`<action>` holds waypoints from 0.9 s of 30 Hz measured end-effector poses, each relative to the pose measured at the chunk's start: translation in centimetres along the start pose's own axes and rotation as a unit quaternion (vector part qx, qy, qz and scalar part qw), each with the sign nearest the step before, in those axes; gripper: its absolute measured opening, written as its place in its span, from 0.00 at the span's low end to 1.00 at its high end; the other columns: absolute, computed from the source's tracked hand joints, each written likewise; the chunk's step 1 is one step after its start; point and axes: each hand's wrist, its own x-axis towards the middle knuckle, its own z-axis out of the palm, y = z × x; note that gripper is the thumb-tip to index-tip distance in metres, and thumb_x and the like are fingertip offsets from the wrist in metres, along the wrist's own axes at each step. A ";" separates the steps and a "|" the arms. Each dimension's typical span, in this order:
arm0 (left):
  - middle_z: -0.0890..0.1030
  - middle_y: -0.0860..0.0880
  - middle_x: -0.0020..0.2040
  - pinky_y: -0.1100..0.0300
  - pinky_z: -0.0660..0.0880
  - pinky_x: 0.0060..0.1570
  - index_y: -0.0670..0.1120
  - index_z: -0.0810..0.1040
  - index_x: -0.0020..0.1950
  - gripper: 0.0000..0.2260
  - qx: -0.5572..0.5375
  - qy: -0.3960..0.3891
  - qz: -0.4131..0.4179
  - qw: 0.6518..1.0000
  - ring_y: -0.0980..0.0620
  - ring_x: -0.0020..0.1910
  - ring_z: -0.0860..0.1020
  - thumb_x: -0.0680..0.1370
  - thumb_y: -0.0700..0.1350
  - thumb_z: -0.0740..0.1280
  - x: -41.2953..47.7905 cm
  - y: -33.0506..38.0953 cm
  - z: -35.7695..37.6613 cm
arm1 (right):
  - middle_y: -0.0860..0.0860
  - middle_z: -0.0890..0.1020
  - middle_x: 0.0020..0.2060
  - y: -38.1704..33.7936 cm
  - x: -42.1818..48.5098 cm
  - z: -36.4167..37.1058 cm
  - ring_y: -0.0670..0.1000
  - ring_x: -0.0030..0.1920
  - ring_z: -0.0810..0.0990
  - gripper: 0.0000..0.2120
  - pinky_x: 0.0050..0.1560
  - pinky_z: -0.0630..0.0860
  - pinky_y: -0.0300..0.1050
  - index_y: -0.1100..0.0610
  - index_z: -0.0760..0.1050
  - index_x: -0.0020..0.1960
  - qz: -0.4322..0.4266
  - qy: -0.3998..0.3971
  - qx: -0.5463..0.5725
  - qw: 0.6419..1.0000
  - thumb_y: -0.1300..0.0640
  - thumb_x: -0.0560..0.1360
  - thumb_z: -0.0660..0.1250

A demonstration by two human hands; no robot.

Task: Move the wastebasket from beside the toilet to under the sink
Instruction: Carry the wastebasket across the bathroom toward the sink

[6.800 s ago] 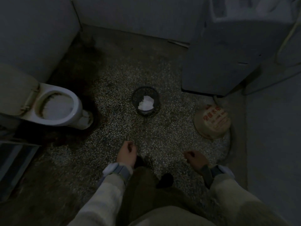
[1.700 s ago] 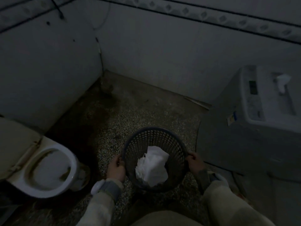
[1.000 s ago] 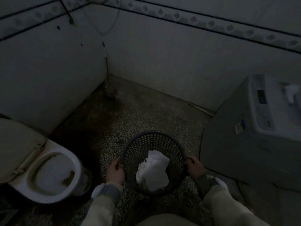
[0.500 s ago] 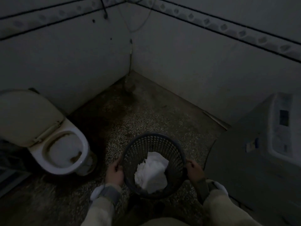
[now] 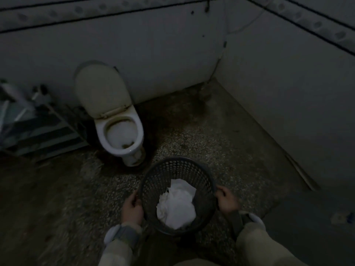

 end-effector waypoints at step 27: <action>0.72 0.45 0.66 0.58 0.63 0.64 0.39 0.69 0.68 0.18 -0.272 0.395 -0.146 0.865 0.48 0.65 0.69 0.78 0.34 0.55 -15.7 -20.5 -28.4 | 0.59 0.78 0.60 -3.2 -18.7 34.5 0.60 0.56 0.77 0.16 0.53 0.71 0.47 0.57 0.73 0.64 -0.233 -0.330 -0.356 0.843 0.58 0.77 0.58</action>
